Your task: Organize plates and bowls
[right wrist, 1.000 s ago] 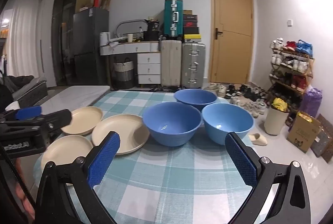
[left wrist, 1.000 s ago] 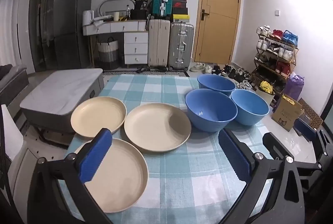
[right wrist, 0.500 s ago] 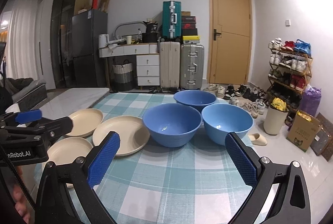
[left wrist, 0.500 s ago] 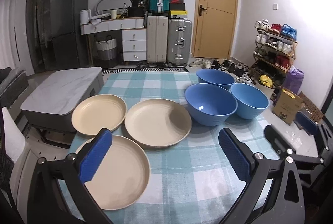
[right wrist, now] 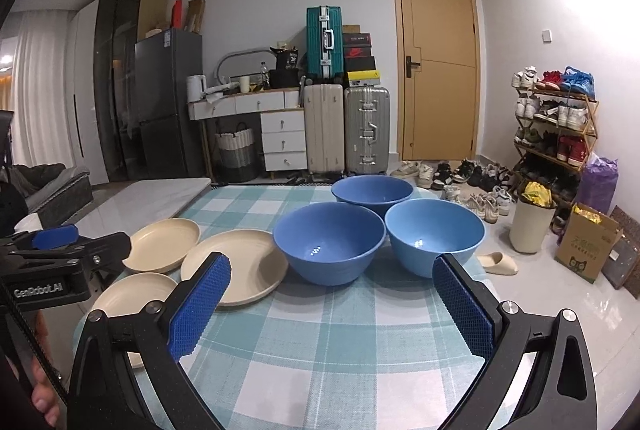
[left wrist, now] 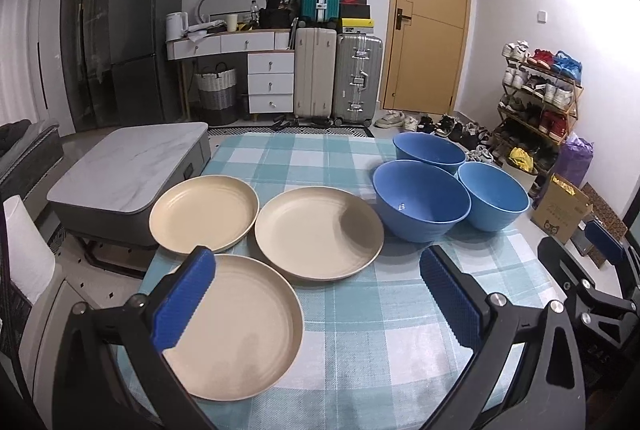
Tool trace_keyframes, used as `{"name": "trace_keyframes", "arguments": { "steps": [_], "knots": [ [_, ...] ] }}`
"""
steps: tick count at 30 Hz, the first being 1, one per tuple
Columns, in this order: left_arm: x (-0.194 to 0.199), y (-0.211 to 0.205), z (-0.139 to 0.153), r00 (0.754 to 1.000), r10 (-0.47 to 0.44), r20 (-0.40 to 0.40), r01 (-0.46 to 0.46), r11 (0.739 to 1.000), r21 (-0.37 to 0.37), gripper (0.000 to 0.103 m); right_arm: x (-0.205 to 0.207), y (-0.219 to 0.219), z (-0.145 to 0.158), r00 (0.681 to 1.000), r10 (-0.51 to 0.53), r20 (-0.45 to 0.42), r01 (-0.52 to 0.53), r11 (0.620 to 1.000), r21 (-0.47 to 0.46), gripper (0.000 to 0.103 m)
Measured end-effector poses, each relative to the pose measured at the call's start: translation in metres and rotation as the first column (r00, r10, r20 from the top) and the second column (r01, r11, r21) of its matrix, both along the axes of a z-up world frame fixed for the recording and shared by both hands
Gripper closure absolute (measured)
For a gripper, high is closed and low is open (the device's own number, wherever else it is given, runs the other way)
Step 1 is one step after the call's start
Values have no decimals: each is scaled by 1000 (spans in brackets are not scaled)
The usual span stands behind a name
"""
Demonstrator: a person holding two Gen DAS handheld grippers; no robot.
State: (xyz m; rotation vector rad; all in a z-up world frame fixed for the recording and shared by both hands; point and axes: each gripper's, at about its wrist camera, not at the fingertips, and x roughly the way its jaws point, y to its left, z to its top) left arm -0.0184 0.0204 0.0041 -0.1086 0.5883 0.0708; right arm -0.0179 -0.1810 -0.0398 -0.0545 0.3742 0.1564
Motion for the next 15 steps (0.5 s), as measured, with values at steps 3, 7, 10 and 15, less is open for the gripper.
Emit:
{"name": "trace_keyframes", "arguments": {
  "steps": [3, 7, 10, 15],
  "knots": [
    [1, 3, -2, 1000, 8, -4, -8, 1000, -14, 0, -1, 2, 1, 1000, -8, 2, 8, 1000, -14, 0],
    [0, 3, -2, 1000, 7, 3, -7, 1000, -4, 0, 1, 3, -4, 998, -61, -2, 61, 997, -50, 0],
    [-1, 0, -2, 1000, 13, 15, -13, 1000, 25, 0, -2, 1, -6, 999, -51, 11, 51, 998, -46, 0],
    [-2, -2, -2, 1000, 12, 14, -12, 999, 40, 0, -1, 3, -7, 999, -33, -6, 32, 998, -57, 0]
  ]
}}
